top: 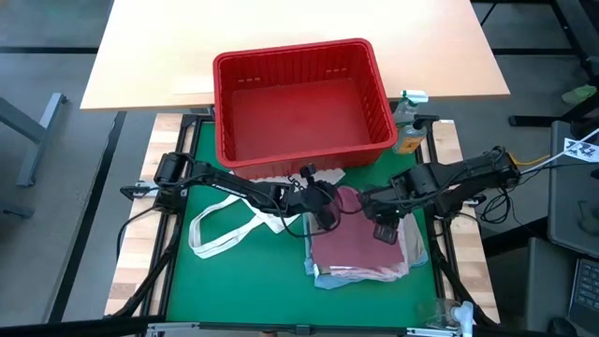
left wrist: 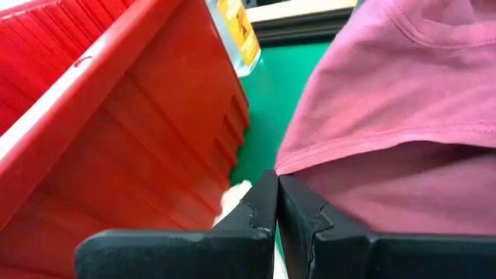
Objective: Fold laundry
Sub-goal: Fold the red underwear
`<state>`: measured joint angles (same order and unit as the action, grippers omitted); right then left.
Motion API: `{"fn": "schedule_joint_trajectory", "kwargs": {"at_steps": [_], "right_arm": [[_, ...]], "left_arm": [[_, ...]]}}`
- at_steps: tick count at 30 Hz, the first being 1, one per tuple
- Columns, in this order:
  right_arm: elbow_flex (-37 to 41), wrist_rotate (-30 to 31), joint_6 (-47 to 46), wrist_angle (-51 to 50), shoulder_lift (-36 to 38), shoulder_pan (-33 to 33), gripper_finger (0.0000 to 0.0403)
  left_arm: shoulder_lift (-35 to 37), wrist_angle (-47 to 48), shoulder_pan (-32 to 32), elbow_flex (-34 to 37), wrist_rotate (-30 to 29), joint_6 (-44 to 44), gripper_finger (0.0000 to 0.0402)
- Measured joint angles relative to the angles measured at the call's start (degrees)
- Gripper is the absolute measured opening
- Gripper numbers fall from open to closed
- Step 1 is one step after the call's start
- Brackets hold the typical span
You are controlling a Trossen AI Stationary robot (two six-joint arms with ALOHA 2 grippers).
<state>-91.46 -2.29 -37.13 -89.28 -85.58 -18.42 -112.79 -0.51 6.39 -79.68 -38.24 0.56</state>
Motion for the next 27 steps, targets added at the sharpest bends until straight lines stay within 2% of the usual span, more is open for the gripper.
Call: {"fn": "schedule_joint_trajectory", "kwargs": {"at_steps": [4, 6, 11, 17, 22, 27], "right_arm": [[0.8, 0.3, -1.8, 0.5, 1.1, -3.9, 0.0116], [1.1, 0.9, -4.9, 1.0, 1.1, -6.5, 0.0116], [1.1, 6.9, -16.5, 1.3, 1.0, -14.3, 0.0115], [1.1, 7.8, -23.8, 1.4, -0.4, -22.7, 0.0115], [1.2, 9.3, -29.0, 1.4, -2.8, -27.3, 0.0115], [1.2, 9.4, -30.4, 1.3, -6.0, -30.4, 0.0115]], "left_arm": [[0.0, 1.7, 0.0, 0.0, 0.0, -0.1, 0.0000], [0.0, 1.7, 0.1, 0.0, 0.0, -0.1, 0.0000], [0.0, 1.5, 0.2, 0.0, 0.1, -0.3, 0.0000], [0.0, 1.4, 0.3, 0.0, 3.3, -0.4, 0.0004], [0.0, 1.4, 0.4, 0.0, 5.6, -0.4, 0.0045], [0.0, 1.4, 0.4, 0.0, 5.8, -1.8, 0.0092]]}}
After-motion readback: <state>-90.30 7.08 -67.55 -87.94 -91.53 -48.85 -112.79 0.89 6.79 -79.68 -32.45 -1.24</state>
